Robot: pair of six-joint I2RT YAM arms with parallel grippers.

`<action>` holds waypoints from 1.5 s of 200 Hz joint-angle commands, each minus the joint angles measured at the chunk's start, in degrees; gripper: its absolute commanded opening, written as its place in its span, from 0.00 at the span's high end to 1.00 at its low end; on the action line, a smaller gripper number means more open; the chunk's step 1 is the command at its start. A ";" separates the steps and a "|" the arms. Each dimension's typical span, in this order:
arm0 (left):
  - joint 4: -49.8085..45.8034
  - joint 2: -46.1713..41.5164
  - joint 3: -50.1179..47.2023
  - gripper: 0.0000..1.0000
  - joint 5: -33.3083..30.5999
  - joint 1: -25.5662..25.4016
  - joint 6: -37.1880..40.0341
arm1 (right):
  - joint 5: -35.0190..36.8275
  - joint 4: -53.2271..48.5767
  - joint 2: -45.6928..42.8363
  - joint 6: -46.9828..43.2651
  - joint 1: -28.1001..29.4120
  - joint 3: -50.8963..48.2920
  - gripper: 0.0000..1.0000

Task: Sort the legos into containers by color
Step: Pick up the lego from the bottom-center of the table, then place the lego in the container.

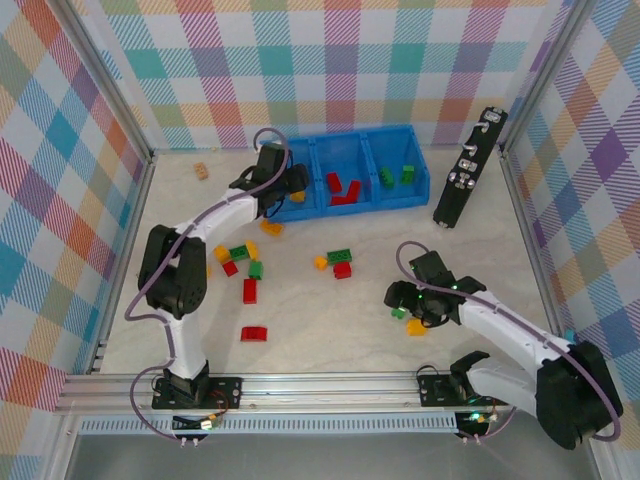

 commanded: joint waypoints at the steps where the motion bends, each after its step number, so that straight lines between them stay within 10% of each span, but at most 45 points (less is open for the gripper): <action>1: -2.73 -4.24 -1.63 0.40 2.68 0.18 2.64 | -1.54 3.49 2.32 -1.06 0.53 1.18 0.19; 120: -23.45 -19.80 -11.06 0.41 11.30 -11.02 19.98 | 0.36 6.16 13.14 -3.26 0.84 3.36 0.57; 199: -13.88 -31.73 -29.69 0.36 25.16 -23.21 30.63 | 4.83 -0.96 12.83 -16.45 -4.07 21.64 0.62; 300: 1.28 -27.96 -33.09 0.31 17.38 -40.08 30.33 | 9.05 16.27 39.34 -37.72 -12.14 52.58 0.64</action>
